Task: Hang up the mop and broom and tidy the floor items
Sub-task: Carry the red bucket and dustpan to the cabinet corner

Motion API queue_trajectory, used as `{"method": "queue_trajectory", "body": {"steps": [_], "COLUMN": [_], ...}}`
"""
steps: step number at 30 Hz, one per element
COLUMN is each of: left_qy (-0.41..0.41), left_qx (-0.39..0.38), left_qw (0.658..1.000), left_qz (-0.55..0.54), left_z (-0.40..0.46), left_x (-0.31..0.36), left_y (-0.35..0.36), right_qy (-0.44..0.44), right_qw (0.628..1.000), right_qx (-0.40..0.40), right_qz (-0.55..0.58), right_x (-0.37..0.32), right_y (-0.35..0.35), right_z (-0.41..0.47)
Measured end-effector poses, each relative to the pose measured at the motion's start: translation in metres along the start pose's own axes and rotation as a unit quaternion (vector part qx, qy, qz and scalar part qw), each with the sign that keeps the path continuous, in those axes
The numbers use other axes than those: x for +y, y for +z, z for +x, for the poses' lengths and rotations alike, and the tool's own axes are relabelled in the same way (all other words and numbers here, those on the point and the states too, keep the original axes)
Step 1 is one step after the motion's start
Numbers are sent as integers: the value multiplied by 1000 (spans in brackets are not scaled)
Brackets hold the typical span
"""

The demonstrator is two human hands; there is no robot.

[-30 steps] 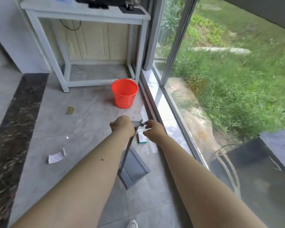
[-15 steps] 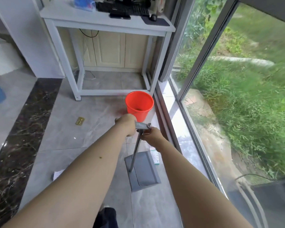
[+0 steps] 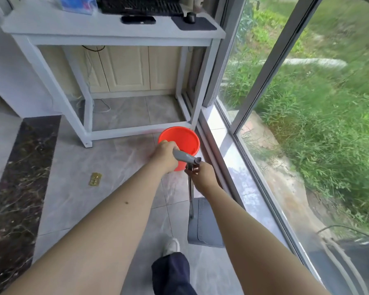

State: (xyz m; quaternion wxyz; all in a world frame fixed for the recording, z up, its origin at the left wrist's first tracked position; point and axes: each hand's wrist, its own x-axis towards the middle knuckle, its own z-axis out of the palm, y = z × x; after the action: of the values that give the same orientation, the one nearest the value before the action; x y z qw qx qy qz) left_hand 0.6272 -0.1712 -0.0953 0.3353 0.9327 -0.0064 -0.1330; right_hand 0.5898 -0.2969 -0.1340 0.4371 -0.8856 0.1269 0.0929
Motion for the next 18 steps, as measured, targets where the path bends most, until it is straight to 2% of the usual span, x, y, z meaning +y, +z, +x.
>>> {"method": "queue_trajectory", "body": {"steps": [6,14,18], "left_qy": [-18,-21,-1], "left_qx": [-24,-89,-132], "left_qw": [998,995,991], "left_qz": [53,26,4], "left_z": [101,227,273], "left_x": [8,11,-3], "left_y": [10,13,20], "right_qy": [14,75,95], "right_qw": [997,995,994], "right_qx": [48,-42,-20], "right_qz": [62,60,45], "right_x": [-4,0,7], "right_y": [5,6,24], "right_z": [91,210,247]}}
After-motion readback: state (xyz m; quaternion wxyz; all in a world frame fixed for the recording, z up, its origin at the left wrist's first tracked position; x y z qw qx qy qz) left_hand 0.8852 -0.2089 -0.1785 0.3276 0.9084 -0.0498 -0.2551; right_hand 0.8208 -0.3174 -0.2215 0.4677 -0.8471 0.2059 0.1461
